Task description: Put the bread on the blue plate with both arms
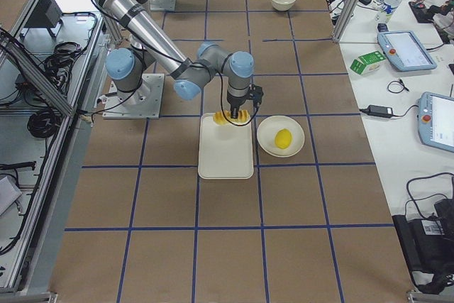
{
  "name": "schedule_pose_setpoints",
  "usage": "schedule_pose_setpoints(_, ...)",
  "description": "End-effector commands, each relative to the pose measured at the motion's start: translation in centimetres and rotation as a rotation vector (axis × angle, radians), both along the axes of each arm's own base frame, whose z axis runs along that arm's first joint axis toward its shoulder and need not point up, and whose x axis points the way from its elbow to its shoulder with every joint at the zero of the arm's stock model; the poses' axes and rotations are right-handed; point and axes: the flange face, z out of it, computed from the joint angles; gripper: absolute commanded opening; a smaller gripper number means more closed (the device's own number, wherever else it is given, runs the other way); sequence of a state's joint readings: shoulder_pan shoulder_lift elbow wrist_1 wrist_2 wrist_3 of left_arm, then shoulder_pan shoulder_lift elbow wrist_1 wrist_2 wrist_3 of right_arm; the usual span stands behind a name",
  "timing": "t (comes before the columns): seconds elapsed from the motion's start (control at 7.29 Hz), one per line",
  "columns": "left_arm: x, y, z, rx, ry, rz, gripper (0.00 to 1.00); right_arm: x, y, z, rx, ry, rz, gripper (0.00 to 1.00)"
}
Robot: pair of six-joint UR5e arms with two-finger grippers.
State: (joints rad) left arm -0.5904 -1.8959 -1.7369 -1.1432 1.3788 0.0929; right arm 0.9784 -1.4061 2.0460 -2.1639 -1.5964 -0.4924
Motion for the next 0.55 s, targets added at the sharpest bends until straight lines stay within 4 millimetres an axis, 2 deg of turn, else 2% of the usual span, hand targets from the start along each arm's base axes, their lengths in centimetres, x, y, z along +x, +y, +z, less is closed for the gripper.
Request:
schedule_pose_setpoints(0.0,-1.0,0.6,2.3,0.017,0.024,0.004,0.00,-0.7,-1.2,2.4,0.019,-0.014,0.002,0.09)
schedule_pose_setpoints(0.27,-3.4,1.9,4.5,0.083,0.111,0.034,0.00,-0.5,-2.2,4.2,0.028,-0.019,0.008,0.09)
schedule_pose_setpoints(0.41,-4.6,2.7,5.8,0.112,0.143,0.078,0.00,0.4,-2.5,4.1,0.032,-0.016,0.022,0.09)
